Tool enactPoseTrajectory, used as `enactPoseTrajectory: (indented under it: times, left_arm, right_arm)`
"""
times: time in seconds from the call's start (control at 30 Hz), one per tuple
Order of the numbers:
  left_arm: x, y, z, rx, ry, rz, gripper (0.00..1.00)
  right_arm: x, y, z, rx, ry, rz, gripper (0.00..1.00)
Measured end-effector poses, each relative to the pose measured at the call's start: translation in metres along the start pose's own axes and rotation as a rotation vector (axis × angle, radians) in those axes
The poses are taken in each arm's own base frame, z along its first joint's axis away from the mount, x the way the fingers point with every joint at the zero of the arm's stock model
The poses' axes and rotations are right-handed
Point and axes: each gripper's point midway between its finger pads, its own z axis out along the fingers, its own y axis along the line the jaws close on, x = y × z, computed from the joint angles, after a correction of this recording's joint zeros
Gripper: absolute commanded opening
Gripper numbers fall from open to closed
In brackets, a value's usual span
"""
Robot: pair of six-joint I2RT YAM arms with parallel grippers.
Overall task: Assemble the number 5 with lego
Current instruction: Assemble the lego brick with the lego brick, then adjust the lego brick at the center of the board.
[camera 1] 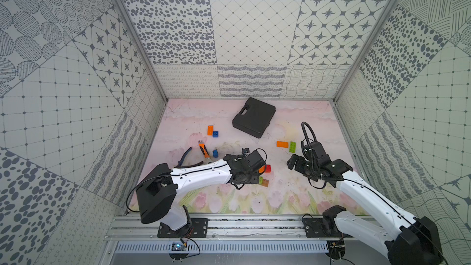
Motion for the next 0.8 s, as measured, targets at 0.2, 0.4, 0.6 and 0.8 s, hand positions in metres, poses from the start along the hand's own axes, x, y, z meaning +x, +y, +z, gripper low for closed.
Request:
enactPoseTrajectory:
  times: [0.2,0.4,0.6,0.8]
  left_arm:
    - [-0.014,0.029,-0.012,0.047,-0.099,-0.05,0.65]
    - [-0.027,0.049,-0.021,0.055,-0.17,-0.079,0.84]
    - [-0.037,0.061,-0.029,0.06,-0.237,-0.101,1.0]
    - [-0.039,0.081,-0.038,0.057,-0.295,-0.138,1.0]
  right_arm:
    - [-0.007,0.015,0.002,-0.101,0.016,-0.025,0.93]
    - [0.037,0.05,0.02,-0.137,0.15,-0.156,0.89]
    - [0.083,0.074,0.031,-0.106,0.229,-0.253,0.88]
    - [0.106,0.096,0.038,-0.071,0.238,-0.27,0.96]
